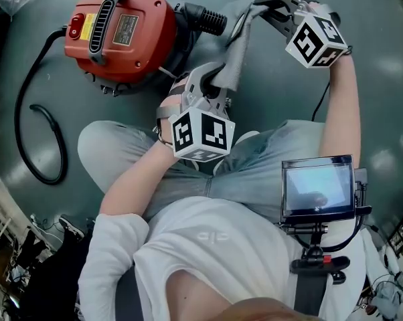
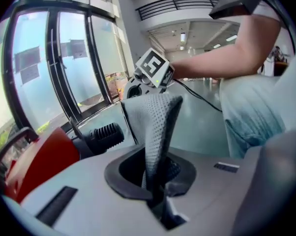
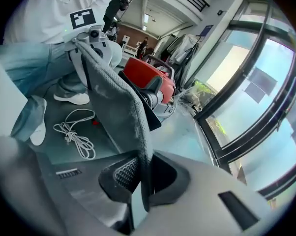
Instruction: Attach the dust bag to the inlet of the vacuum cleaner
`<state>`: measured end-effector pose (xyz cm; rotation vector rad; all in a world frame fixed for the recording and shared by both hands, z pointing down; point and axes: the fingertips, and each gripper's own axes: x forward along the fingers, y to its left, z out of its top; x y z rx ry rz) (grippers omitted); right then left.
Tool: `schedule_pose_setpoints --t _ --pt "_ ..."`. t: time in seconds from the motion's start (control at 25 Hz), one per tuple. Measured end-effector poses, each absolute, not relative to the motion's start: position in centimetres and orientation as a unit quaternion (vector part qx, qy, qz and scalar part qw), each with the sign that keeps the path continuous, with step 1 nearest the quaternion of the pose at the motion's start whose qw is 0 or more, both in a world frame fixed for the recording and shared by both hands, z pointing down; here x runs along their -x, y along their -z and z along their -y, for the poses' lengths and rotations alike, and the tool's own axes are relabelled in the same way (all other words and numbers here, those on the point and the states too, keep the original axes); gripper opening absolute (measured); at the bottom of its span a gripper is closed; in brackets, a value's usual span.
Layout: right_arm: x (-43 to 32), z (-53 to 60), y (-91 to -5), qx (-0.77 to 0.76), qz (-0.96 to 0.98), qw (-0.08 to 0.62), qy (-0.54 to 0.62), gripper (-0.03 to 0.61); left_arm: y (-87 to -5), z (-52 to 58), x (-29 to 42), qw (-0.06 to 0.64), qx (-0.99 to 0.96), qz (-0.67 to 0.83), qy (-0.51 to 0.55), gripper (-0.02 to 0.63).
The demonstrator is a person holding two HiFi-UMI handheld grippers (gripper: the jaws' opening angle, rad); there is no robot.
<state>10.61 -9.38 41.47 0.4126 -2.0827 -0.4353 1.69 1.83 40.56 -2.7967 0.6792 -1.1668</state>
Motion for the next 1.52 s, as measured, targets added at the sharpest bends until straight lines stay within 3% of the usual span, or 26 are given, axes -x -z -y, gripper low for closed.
schedule_pose_setpoints --t 0.24,0.36,0.6,0.88,0.96,1.2,1.52 --pt "-6.4 11.5 -42.5 -0.144 0.849 0.469 0.196 0.017 -40.3 -0.6 1.3 -0.008 0.895 -0.264 0.359 0.014" --pt "-6.2 11.3 -43.8 -0.135 0.858 0.465 0.168 0.016 -41.4 -0.5 1.8 -0.066 0.893 -0.266 0.357 0.014" --pt "-6.6 10.9 -44.2 -0.137 0.867 0.458 0.139 0.015 -42.2 0.8 2.3 -0.029 0.879 -0.27 0.392 0.014" --pt "-5.5 10.7 -45.7 -0.124 0.889 0.426 0.116 0.017 -39.3 0.6 1.9 0.071 0.871 -0.261 0.411 0.014" --pt "-5.3 11.5 -45.0 -0.13 0.884 0.428 0.133 0.017 -40.3 0.0 1.6 0.06 0.872 -0.258 0.412 0.014" --pt "-5.0 12.6 -42.0 -0.152 0.872 0.428 0.184 0.017 -44.5 -0.1 1.0 -0.064 0.878 -0.259 0.398 0.015" --pt "-4.6 10.9 -46.1 -0.131 0.919 0.365 0.068 0.017 -39.5 0.5 2.4 0.012 0.872 -0.27 0.408 0.014"
